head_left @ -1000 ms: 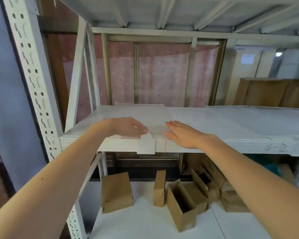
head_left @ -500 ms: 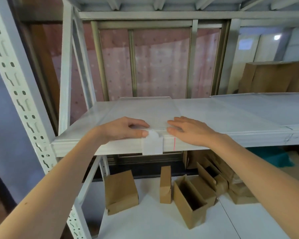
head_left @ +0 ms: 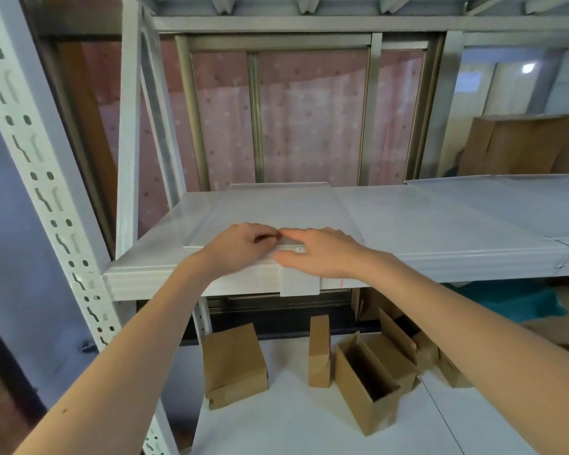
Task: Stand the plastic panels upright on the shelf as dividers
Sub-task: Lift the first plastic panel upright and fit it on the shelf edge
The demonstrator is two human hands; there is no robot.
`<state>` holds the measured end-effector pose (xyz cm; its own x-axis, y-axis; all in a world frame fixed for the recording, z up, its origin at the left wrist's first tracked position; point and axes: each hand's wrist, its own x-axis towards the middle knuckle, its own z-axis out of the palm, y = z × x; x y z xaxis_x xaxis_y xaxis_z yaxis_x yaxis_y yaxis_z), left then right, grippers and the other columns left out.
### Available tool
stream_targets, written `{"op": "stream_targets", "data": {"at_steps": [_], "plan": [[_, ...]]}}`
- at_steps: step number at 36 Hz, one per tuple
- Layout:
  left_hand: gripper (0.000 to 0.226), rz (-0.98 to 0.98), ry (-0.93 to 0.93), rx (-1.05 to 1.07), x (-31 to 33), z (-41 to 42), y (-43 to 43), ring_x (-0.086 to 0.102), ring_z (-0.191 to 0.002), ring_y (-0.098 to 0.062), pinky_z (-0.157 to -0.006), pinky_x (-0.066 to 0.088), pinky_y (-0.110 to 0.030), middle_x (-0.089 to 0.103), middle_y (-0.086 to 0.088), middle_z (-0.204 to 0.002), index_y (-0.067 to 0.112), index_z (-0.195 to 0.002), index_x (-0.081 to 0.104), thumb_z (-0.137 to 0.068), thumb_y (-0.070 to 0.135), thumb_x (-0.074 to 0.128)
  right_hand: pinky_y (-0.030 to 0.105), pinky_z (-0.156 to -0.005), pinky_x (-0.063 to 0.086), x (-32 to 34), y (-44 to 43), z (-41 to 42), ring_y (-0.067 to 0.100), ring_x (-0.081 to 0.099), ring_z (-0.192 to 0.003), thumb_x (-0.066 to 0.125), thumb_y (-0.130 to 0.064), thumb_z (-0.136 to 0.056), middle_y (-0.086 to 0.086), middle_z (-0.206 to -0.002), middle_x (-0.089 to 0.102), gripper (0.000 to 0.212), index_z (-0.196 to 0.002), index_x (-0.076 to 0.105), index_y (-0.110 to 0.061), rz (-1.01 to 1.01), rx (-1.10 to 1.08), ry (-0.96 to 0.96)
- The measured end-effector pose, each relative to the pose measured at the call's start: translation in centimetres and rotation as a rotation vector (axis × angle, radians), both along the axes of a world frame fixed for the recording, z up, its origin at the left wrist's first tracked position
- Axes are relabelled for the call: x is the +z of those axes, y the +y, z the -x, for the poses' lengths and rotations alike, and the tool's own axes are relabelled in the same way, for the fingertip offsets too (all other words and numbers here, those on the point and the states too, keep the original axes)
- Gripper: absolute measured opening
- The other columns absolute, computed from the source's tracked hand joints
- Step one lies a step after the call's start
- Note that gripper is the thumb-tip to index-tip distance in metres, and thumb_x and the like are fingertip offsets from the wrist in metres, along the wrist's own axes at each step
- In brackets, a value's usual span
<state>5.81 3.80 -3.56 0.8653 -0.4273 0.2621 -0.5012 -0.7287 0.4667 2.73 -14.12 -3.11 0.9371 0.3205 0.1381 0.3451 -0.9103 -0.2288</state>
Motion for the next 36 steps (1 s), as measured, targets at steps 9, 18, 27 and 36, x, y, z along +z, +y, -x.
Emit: {"op": "stream_targets", "data": {"at_steps": [9, 18, 27, 36], "plan": [[0.039, -0.165, -0.109, 0.104, -0.7, -0.4, -0.6, 0.050, -0.122, -0.022, -0.099, 0.036, -0.035, 0.055, 0.005, -0.136, 0.028, -0.132, 0.051, -0.100, 0.041, 0.032, 0.051, -0.113, 0.024, 0.5, -1.0, -0.2, 0.026, 0.026, -0.143, 0.025, -0.085, -0.076, -0.006, -0.158, 0.025, 0.084, -0.148, 0.022, -0.042, 0.098, -0.049, 0.102], [0.043, -0.213, -0.057, 0.120, -0.4, 0.2, -0.3, 0.041, -0.133, -0.021, -0.105, 0.030, -0.035, 0.045, 0.008, -0.146, 0.032, -0.140, 0.041, -0.101, 0.043, 0.028, 0.057, -0.114, 0.011, 0.8, -0.9, 0.0, 0.028, 0.016, -0.146, 0.029, -0.084, -0.077, -0.007, -0.160, 0.017, 0.078, -0.146, 0.024, -0.048, 0.085, -0.062, 0.123], [0.042, -0.215, -0.037, 0.151, -0.5, -0.2, 0.1, 0.040, -0.134, -0.024, -0.108, 0.028, -0.038, 0.044, 0.006, -0.146, 0.033, -0.138, 0.043, -0.101, 0.043, 0.026, 0.054, -0.114, 0.015, 1.4, -0.5, 0.6, 0.025, 0.023, -0.143, 0.046, -0.062, -0.084, -0.006, -0.157, 0.027, 0.059, -0.140, 0.035, -0.050, -0.071, -0.010, 0.197], [0.041, -0.199, -0.035, 0.176, -0.7, -0.6, 0.4, 0.043, -0.130, -0.024, -0.106, 0.031, -0.038, 0.049, 0.005, -0.143, 0.032, -0.135, 0.047, -0.101, 0.042, 0.028, 0.024, -0.098, 0.024, 1.4, -1.0, 0.0, 0.011, 0.033, -0.135, 0.058, -0.036, -0.086, -0.011, -0.149, 0.039, 0.053, -0.137, 0.047, -0.041, -0.353, 0.084, 0.351]]}}
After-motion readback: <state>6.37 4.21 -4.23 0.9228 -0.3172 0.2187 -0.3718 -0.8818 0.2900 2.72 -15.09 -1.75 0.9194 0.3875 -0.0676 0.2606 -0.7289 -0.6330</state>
